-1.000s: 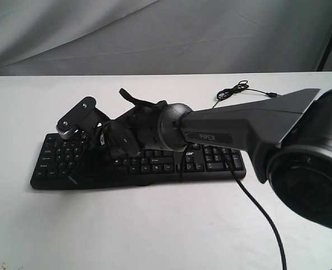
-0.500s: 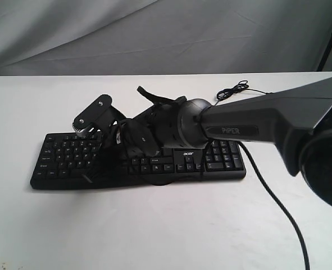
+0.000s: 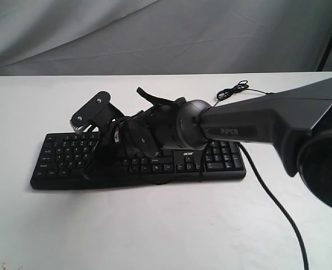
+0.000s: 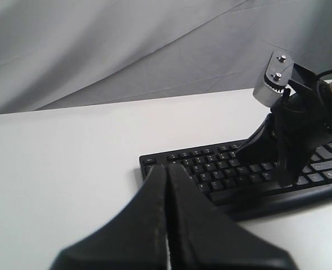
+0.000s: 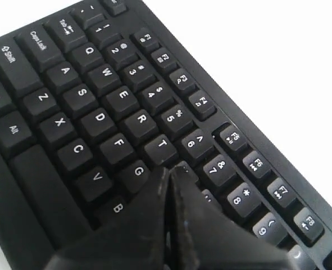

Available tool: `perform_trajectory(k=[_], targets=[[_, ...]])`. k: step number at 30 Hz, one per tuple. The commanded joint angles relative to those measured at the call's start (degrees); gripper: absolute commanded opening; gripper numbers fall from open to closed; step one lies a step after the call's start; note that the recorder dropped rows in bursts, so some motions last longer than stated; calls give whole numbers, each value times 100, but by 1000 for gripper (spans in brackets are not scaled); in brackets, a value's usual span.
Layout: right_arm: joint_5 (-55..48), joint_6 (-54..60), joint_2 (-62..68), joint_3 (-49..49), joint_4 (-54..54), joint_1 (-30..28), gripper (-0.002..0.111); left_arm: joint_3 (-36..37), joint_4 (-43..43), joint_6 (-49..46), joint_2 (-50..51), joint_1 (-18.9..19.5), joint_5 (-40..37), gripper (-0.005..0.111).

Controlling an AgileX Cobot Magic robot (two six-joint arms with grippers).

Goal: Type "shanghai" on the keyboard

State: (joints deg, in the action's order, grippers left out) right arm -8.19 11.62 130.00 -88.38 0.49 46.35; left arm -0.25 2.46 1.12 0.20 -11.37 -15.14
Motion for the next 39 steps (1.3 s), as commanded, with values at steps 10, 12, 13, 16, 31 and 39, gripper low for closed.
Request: perform_trajectory(k=[10,12,13,16,31,39], targets=[[131,26,141,24,60,-1,0,25,4,16,-20,-23,28,0],[131,26,141,24,60,-1,0,25,4,16,-20,-23,28,0],[131,26,157,24,60,-1,0,25,4,16,-20,-23,28,0],[143,26,177,24,76,-1,0,25,4,16,-20,-23,28,0],[-181,77,306,-244,97,-1,0,25,4,16,-20,-23,28,0],[-333,141,-63,-244,99,64,0,25,4,16,-20,-23,28,0]])
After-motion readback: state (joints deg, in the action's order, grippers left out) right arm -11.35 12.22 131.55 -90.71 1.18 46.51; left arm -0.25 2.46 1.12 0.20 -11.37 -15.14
